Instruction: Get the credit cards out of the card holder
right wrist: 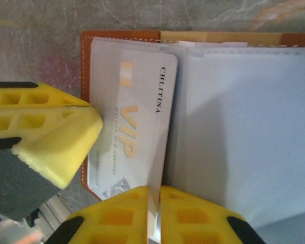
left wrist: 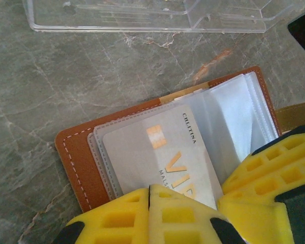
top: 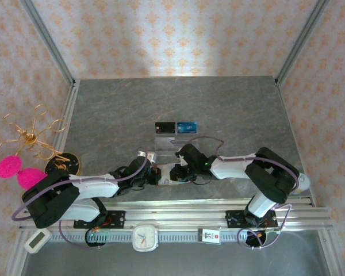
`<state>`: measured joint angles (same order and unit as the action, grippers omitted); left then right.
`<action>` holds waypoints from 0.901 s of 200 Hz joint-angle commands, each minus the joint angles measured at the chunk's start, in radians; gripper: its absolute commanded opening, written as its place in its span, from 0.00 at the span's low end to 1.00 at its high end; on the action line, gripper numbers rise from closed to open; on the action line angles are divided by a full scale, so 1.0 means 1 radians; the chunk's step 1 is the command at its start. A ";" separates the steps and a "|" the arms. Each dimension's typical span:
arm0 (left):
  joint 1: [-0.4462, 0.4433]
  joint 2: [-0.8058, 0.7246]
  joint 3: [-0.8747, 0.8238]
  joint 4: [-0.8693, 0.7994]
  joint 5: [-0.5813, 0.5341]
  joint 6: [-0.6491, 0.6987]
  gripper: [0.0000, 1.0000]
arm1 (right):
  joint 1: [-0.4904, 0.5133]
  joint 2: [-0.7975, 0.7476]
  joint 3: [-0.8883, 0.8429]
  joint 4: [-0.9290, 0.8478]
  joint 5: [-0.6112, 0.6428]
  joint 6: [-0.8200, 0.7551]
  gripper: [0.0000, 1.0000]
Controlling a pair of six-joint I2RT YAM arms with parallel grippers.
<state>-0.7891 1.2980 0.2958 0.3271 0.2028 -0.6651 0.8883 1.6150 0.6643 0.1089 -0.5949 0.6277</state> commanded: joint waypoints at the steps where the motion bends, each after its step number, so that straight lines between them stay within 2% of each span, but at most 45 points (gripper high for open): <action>1: 0.008 0.020 -0.037 -0.080 0.017 -0.013 0.00 | -0.001 0.008 0.017 0.000 0.014 0.005 0.00; 74: 0.029 0.000 -0.044 -0.077 0.017 -0.003 0.00 | -0.022 -0.124 -0.082 -0.056 0.096 0.052 0.00; 113: 0.033 -0.025 -0.017 -0.091 0.018 0.014 0.00 | -0.023 -0.102 -0.081 -0.014 0.050 0.029 0.00; 135: 0.032 -0.012 -0.006 -0.111 0.002 0.025 0.00 | -0.023 -0.122 -0.063 0.012 0.028 0.012 0.18; 180: 0.032 0.027 -0.025 -0.060 0.021 0.010 0.00 | -0.022 -0.074 -0.013 0.009 0.000 -0.014 0.20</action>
<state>-0.7692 1.2865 0.2882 0.3218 0.2279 -0.6567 0.8677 1.5101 0.6060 0.0990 -0.5751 0.6441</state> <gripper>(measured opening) 0.044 0.203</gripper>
